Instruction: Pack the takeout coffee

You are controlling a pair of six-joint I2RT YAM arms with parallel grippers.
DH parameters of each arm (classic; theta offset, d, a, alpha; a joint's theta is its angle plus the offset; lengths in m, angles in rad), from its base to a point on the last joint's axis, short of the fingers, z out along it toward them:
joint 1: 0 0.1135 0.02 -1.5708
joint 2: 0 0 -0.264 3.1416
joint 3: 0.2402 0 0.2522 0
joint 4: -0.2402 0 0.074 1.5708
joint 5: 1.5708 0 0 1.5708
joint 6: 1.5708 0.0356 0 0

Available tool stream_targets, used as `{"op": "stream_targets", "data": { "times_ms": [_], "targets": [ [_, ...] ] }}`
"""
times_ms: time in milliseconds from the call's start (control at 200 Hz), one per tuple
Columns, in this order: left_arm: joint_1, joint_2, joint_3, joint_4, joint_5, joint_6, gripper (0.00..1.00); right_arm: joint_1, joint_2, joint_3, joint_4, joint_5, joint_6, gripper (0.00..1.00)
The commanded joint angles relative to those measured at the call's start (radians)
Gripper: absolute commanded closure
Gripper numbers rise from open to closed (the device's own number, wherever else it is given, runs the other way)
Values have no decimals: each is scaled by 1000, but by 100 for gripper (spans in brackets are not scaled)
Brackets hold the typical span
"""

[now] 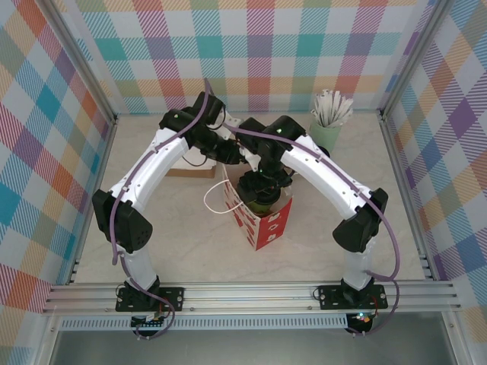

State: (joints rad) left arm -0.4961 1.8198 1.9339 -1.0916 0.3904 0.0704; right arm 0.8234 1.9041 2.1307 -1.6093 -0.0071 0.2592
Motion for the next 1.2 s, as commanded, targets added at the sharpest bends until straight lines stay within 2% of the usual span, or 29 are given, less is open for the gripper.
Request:
{"op": "stream_targets", "data": {
  "times_ms": [0, 505, 1195],
  "targets": [
    [-6, -18, -13, 10, -21, 5, 76, -7, 12, -15, -67, 15, -18, 23],
    [29, -79, -29, 12, -62, 0, 56, -15, 3, -72, -34, 19, -30, 22],
    [53, -136, -94, 11, -107, 2, 54, -15, 31, -114, 18, 15, -55, 22]
  ]
}}
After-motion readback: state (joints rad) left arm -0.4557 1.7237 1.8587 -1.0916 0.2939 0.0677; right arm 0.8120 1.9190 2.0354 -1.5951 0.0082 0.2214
